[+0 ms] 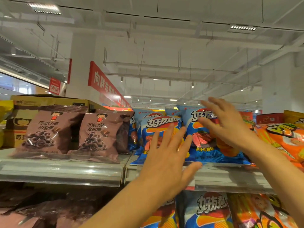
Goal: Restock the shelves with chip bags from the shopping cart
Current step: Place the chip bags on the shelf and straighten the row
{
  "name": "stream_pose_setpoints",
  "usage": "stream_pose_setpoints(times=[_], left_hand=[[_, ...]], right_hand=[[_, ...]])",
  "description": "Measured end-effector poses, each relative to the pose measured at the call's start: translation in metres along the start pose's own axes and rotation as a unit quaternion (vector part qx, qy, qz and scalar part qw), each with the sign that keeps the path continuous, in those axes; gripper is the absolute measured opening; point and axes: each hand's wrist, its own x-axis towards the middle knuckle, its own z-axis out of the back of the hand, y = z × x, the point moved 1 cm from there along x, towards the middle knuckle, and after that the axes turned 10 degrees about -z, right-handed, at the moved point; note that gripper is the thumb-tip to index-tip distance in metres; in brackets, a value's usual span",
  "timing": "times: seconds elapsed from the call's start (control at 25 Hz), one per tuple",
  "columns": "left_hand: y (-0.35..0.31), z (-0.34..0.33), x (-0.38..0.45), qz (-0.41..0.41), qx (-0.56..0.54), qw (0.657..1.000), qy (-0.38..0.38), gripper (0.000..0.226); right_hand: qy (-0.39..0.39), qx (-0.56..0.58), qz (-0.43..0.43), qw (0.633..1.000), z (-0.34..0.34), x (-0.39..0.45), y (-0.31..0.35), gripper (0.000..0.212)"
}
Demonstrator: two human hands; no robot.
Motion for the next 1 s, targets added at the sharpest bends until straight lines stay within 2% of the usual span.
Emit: stream_pose_setpoints(times=[0.12,0.2,0.28,0.4,0.44,0.52,0.64,0.84,1.0], left_hand=[[-0.006,-0.017,-0.004,0.022,0.011,0.998,0.061,0.083],[-0.004,-0.02,-0.007,0.02,0.012,0.997,0.073,0.085],[-0.005,-0.018,-0.007,0.022,0.005,0.997,0.079,0.087],[-0.013,-0.019,-0.015,0.02,0.036,0.995,0.087,0.092],[-0.015,-0.017,-0.021,0.032,0.047,0.994,0.097,0.092],[-0.016,-0.018,-0.028,0.055,0.045,0.992,0.104,0.087],[-0.014,-0.022,-0.026,0.036,0.046,0.995,0.081,0.089],[-0.017,-0.019,-0.023,0.047,0.021,0.996,0.077,0.084],[-0.018,-0.019,-0.022,0.051,0.022,0.996,0.063,0.081]], right_hand=[[0.139,-0.108,-0.016,0.984,-0.013,0.005,0.005,0.087],[0.203,-0.149,-0.048,0.967,-0.016,0.009,0.0,0.079],[0.187,-0.157,-0.05,0.969,-0.013,0.015,0.007,0.067],[0.081,-0.073,0.052,0.993,-0.012,0.018,0.044,0.057],[0.093,-0.024,0.092,0.991,-0.014,0.018,0.061,0.055],[0.182,0.023,0.131,0.974,-0.027,0.016,0.092,0.056],[0.273,-0.066,0.121,0.952,-0.058,0.023,0.119,0.067],[0.291,-0.093,0.094,0.948,-0.086,0.03,0.134,0.076],[0.257,0.016,0.058,0.965,-0.08,0.038,0.124,0.075]])
